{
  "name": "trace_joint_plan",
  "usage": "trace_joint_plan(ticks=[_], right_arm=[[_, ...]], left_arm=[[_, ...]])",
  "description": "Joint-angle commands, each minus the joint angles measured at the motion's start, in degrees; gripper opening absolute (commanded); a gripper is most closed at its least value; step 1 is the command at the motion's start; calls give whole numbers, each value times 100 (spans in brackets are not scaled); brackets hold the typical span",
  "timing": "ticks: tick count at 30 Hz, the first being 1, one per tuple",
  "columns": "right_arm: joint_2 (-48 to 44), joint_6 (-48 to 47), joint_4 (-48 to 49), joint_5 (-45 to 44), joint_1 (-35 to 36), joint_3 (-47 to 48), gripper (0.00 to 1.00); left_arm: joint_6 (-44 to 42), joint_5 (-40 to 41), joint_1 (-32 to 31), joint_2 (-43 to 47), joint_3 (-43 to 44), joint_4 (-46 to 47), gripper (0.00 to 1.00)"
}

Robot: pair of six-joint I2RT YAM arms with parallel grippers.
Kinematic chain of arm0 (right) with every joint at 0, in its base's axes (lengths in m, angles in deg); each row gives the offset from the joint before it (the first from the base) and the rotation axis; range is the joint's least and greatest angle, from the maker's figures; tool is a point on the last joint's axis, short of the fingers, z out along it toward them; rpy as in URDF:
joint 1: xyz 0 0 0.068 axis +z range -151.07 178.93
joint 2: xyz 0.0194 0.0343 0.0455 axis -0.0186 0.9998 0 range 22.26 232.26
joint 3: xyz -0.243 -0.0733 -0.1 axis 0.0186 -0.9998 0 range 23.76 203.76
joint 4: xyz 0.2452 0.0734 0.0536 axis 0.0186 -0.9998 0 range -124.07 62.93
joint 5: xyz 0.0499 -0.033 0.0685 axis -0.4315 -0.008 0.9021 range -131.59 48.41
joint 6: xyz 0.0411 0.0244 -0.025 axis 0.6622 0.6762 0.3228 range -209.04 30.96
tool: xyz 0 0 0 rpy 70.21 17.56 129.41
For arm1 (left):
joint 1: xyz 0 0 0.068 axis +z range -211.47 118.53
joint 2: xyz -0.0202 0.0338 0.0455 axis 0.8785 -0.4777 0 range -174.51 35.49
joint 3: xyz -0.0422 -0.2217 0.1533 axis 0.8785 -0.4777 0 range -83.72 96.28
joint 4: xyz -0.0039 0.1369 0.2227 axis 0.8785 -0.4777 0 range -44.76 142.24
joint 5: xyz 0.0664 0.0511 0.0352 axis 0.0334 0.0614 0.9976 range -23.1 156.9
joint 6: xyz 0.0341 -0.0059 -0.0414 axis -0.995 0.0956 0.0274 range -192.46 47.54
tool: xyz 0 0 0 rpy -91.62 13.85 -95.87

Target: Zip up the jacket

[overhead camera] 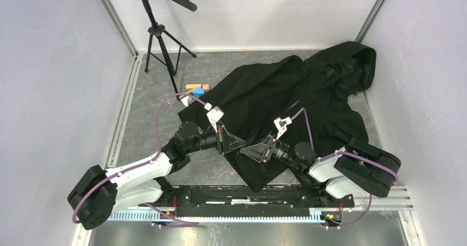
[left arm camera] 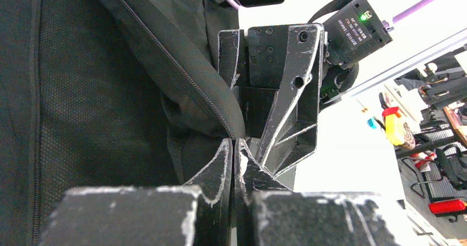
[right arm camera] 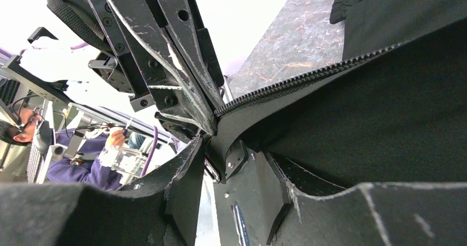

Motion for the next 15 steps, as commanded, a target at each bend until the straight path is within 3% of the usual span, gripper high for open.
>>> trace_joint_plan(ticks=[1, 6, 13, 15], right_arm=[[70, 127, 928, 95, -2, 83, 44], [159, 181, 1056, 127, -2, 120, 35], [327, 284, 1517, 114, -2, 13, 5], [327, 215, 1508, 113, -2, -3, 1]], left_arm=[[-140, -133, -68, 4, 190, 362, 2], [-125, -148, -86, -84, 191, 426, 2], [-71, -148, -99, -19, 102, 515, 2], [-79, -148, -102, -2, 93, 474, 2]])
